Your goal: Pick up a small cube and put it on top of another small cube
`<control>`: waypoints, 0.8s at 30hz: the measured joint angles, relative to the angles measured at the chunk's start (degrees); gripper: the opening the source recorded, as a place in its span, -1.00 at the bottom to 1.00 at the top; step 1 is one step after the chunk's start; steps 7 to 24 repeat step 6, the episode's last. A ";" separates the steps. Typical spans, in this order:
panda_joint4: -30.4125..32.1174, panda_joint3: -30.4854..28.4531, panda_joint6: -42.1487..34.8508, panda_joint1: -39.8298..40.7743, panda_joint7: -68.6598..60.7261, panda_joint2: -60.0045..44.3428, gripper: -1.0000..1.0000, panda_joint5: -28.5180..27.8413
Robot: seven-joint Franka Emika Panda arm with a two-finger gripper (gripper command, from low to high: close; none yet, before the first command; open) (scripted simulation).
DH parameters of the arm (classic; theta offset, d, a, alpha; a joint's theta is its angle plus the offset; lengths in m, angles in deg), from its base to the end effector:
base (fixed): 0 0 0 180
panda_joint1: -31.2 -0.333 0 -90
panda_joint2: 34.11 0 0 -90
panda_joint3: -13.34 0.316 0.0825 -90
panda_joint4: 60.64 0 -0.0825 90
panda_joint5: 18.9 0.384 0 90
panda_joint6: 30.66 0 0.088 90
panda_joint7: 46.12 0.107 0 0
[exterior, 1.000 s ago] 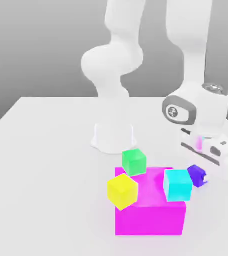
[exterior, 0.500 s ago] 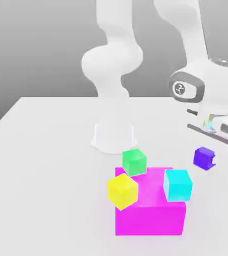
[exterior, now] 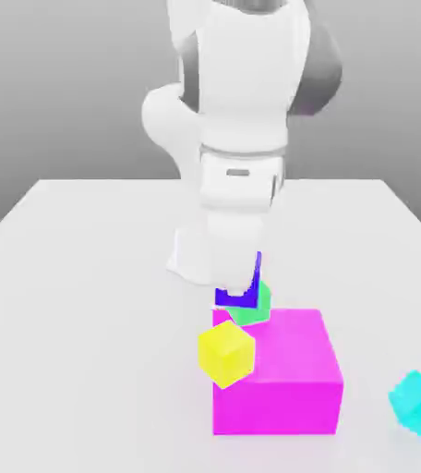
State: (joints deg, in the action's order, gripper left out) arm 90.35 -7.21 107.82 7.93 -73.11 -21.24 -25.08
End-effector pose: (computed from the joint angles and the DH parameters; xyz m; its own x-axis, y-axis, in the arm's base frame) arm 0.4156 0.0240 0.3164 0.8208 0.5713 -0.0004 0.5713 -0.8207 -0.0083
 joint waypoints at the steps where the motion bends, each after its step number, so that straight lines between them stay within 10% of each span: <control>1: 0.54 -0.30 1.98 -0.12 -0.37 -1.51 -1.00 0.52; 2: 1.09 -0.52 4.05 -0.17 -0.70 -3.05 -1.00 0.93; 3: 1.54 -0.71 5.75 -0.19 -0.92 -4.28 1.00 1.18; 24: 1.54 -0.71 5.75 -0.19 -0.92 -4.28 1.00 1.18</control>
